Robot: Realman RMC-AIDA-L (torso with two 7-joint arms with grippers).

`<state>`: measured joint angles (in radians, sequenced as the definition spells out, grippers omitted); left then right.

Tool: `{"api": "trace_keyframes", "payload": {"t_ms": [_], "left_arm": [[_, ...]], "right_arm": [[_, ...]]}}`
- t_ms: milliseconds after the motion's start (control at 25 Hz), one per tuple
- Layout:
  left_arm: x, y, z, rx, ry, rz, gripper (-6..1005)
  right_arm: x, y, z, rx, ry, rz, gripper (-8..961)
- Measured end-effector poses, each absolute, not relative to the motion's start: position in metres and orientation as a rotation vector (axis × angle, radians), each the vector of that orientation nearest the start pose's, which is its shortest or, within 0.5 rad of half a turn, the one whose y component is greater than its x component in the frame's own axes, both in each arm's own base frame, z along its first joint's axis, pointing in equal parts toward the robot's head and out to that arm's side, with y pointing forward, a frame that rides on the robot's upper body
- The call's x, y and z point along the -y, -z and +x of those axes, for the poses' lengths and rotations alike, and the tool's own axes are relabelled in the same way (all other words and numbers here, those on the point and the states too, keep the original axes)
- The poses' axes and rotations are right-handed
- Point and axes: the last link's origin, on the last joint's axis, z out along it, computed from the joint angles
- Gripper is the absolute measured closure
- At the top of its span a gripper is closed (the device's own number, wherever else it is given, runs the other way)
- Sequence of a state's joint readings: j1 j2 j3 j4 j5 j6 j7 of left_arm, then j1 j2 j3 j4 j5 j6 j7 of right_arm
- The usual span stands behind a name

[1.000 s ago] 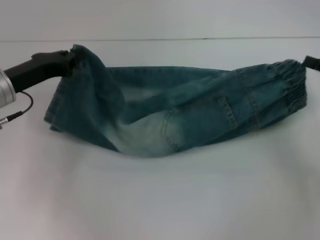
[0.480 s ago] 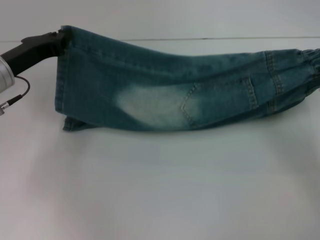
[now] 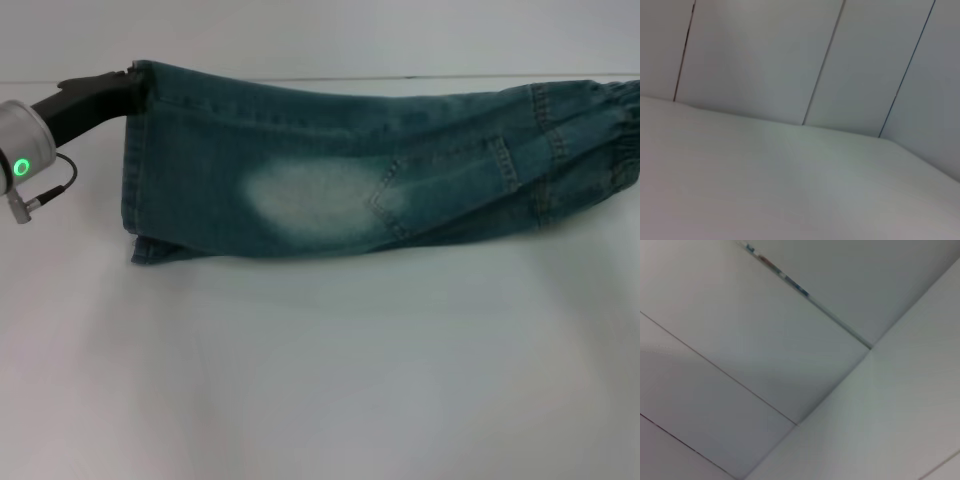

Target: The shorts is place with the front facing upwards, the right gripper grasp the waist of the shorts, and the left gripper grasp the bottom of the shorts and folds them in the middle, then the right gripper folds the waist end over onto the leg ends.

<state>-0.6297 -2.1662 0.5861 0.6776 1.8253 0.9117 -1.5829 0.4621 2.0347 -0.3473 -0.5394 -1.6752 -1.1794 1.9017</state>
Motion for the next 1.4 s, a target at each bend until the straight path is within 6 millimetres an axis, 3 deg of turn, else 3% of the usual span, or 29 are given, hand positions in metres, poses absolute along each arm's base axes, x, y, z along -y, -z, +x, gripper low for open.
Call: {"api": "trace_keyframes", "payload": {"t_ms": [280, 520, 680, 840, 920, 1080, 1160, 1400], "left_arm": [[-0.424, -0.007, -0.265, 0.967, 0.654, -2.018, 993], [-0.422, 0.007, -0.261, 0.918, 0.568, -2.083, 994], [-0.421, 0.007, -0.262, 0.924, 0.571, -2.077, 866], [-0.422, -0.001, -0.262, 0.903, 0.574, -2.065, 724], [-0.421, -0.006, -0.263, 0.889, 0.574, -2.056, 642], [-0.415, -0.010, -0.260, 0.865, 0.605, -2.086, 459], [-0.409, -0.006, -0.255, 0.853, 0.639, -2.140, 425], [-0.397, 0.012, -0.244, 0.815, 0.634, -2.279, 322]], "right_arm": [[-0.386, -0.073, 0.343, -1.469, -1.060, -1.575, 844], [-0.395, -0.068, 0.341, -1.455, -0.983, -1.593, 832], [-0.395, -0.068, 0.342, -1.445, -0.931, -1.621, 824], [-0.384, -0.081, 0.351, -1.403, -0.944, -1.595, 816], [-0.375, -0.088, 0.354, -1.371, -0.954, -1.582, 616], [-0.353, -0.090, 0.360, -1.344, -0.960, -1.603, 444], [-0.341, -0.083, 0.363, -1.351, -0.961, -1.632, 358], [-0.325, -0.058, 0.370, -1.389, -0.882, -1.700, 269]]}}
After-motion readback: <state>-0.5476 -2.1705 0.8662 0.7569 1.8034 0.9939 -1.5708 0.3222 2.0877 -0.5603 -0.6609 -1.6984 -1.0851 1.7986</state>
